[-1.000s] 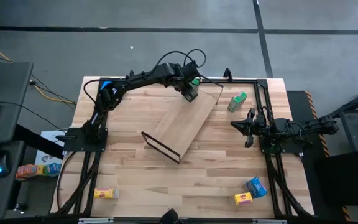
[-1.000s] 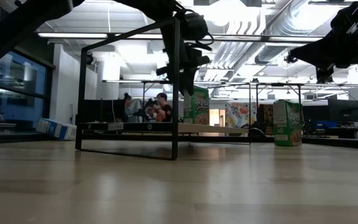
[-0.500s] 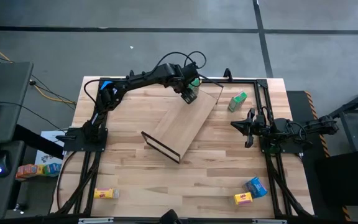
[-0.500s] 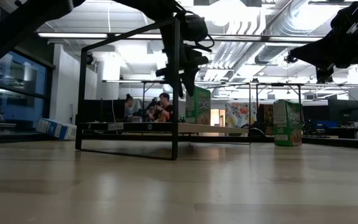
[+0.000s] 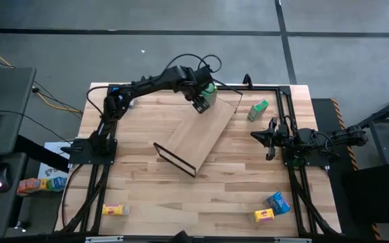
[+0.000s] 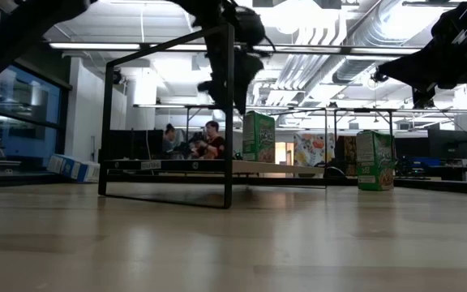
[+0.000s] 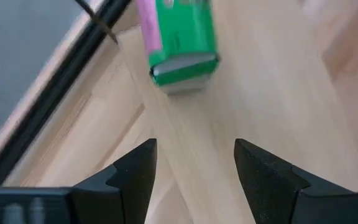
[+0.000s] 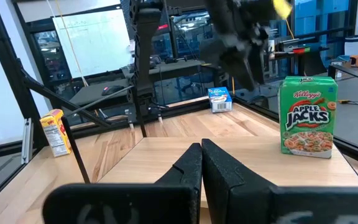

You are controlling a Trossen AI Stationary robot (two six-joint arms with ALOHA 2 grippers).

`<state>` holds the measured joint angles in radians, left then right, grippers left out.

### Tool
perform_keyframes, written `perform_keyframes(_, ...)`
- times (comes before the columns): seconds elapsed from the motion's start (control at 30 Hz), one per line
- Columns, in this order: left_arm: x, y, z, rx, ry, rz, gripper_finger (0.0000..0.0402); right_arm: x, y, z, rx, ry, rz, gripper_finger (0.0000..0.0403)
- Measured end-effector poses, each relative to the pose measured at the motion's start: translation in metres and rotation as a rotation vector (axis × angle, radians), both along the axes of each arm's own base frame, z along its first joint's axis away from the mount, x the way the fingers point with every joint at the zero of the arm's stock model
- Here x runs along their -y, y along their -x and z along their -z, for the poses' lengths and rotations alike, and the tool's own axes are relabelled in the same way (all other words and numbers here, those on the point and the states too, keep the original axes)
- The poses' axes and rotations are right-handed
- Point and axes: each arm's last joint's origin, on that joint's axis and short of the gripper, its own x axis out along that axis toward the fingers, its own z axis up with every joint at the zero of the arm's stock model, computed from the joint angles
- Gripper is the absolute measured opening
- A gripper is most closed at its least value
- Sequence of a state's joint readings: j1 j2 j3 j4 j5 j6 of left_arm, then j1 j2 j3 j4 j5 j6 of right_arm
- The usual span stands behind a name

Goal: Stack cereal on shelf
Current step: Put the green cereal box aligned with the other green cereal box on the shelf

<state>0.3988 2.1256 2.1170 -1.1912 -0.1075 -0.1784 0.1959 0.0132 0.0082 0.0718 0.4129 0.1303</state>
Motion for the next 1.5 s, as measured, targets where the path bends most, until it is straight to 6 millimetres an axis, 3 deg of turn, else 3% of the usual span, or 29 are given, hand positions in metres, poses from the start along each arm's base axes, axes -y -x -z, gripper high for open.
perform_keyframes(0.3,0.028,0.041,-0.069,0.155,-0.102,0.103,0.0205,0.000,0.000,0.000,-0.001,0.000,0.000,0.0000)
perform_keyframes(0.43,0.051,0.059,-0.074,0.337,-0.179,0.187,0.0200,0.000,0.000,0.000,0.000,0.000,0.000,0.0000)
perform_keyframes(0.77,0.107,0.156,-0.012,0.901,-0.349,0.354,0.0198,0.000,0.000,0.000,-0.001,0.000,0.000,0.0000)
perform_keyframes(0.9,0.121,0.194,0.015,1.159,-0.433,0.404,0.0198,0.000,0.000,0.000,-0.001,0.000,0.000,0.0000)
perform_keyframes(1.07,0.130,0.231,0.048,1.314,-0.517,0.394,0.0198,0.000,0.000,0.000,-0.001,0.000,0.000,0.0000)
perform_keyframes(1.23,0.135,0.249,0.057,1.361,-0.546,0.384,0.0198,0.000,0.000,0.000,-0.001,0.000,0.000,0.0000)
perform_keyframes(1.4,0.137,0.253,0.060,1.331,-0.502,0.433,0.0198,0.000,0.000,0.000,0.001,-0.004,0.000,0.0000)
perform_keyframes(1.5,0.139,0.253,0.062,1.320,-0.476,0.487,0.0198,0.000,0.000,-0.004,0.059,-0.092,-0.003,0.0000)
